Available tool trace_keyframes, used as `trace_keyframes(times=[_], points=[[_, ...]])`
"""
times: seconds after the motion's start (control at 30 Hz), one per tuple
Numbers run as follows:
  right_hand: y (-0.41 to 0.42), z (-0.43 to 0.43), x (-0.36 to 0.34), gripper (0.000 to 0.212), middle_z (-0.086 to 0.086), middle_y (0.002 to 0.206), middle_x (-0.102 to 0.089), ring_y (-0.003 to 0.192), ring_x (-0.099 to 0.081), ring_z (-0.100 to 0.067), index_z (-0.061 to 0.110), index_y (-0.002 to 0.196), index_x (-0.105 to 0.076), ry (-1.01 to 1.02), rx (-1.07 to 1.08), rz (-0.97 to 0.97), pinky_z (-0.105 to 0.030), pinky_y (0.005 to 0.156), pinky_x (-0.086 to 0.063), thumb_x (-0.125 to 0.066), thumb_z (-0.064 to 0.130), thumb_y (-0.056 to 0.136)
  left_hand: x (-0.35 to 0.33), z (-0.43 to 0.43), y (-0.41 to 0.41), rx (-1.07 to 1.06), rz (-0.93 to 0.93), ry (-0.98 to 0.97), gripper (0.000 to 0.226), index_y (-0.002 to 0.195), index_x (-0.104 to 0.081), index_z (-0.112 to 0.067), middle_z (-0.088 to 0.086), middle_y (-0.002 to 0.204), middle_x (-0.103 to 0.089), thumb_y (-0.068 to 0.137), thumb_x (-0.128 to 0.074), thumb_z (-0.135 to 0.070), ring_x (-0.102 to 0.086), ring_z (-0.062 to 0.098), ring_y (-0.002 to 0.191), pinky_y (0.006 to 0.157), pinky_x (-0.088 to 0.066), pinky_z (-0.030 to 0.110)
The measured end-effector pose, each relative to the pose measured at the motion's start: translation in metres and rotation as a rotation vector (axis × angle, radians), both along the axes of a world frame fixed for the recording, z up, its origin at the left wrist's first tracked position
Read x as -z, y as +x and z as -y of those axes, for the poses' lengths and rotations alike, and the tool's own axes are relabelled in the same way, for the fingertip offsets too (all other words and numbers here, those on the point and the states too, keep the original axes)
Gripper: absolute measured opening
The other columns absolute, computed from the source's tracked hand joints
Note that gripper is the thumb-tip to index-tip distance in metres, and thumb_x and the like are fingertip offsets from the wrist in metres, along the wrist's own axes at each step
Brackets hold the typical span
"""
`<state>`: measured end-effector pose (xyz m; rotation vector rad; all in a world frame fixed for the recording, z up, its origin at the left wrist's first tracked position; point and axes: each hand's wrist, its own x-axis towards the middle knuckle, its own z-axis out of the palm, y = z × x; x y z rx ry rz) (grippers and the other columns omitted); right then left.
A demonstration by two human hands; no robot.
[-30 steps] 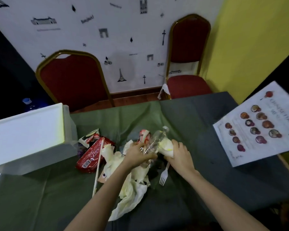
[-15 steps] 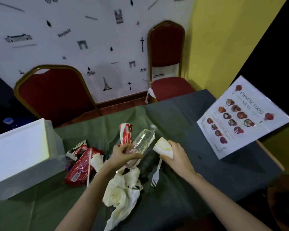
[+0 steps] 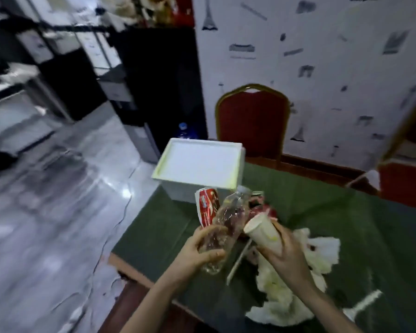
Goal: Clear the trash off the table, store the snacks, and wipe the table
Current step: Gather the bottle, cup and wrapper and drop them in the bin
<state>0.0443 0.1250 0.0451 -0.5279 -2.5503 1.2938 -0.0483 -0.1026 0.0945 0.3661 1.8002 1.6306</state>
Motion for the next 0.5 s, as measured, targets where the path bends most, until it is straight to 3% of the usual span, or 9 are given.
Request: trace_keyframes(times=[0.1, 0.2, 0.33, 0.5], points=[[-0.033, 0.045, -0.001, 0.068, 0.011, 0.126, -0.048, 0.112, -0.047, -0.008, 0.028, 0.134, -0.042, -0.041, -0.172, 0.053, -0.026, 0.089, -0.037, -0.066, 0.055, 0.076, 0.003, 0.069, -0.001, -0.192, 0.038, 0.017, 0.058, 0.115, -0.064, -0.032, 0.012, 0.129, -0.052, 0.059, -0.079, -0.039, -0.059, 0.022, 0.113, 0.088, -0.051, 0.03], [-0.067, 0.107, 0.001, 0.078, 0.009, 0.126, -0.05, 0.112, -0.05, -0.01, 0.027, 0.135, -0.043, -0.034, -0.348, 0.083, -0.027, 0.089, -0.039, -0.058, 0.066, 0.07, 0.012, 0.138, -0.005, -0.433, 0.079, 0.016, 0.061, 0.115, -0.064, -0.025, 0.01, 0.126, -0.06, 0.057, -0.079, -0.036, -0.063, 0.017, 0.107, 0.08, -0.05, 0.022], [-0.127, 0.202, 0.002, 0.085, 0.013, 0.125, -0.05, 0.11, -0.052, -0.008, 0.033, 0.135, -0.042, -0.044, -0.537, 0.141, -0.035, 0.091, -0.047, -0.054, 0.079, 0.064, 0.032, 0.231, -0.023, -0.619, 0.155, 0.043, 0.063, 0.118, -0.062, -0.02, 0.01, 0.117, -0.066, 0.059, -0.077, -0.037, -0.066, 0.019, 0.098, 0.075, -0.05, 0.025], [-0.196, 0.304, 0.01, 0.066, 0.016, 0.122, -0.049, 0.109, -0.05, -0.004, 0.036, 0.134, -0.04, 0.006, -0.63, 0.171, -0.04, 0.093, -0.047, -0.07, 0.049, 0.077, 0.078, 0.333, -0.062, -0.739, 0.233, 0.035, 0.071, 0.125, -0.057, -0.016, -0.001, 0.109, -0.07, 0.06, -0.077, -0.038, -0.066, 0.015, 0.098, 0.08, -0.049, 0.026]])
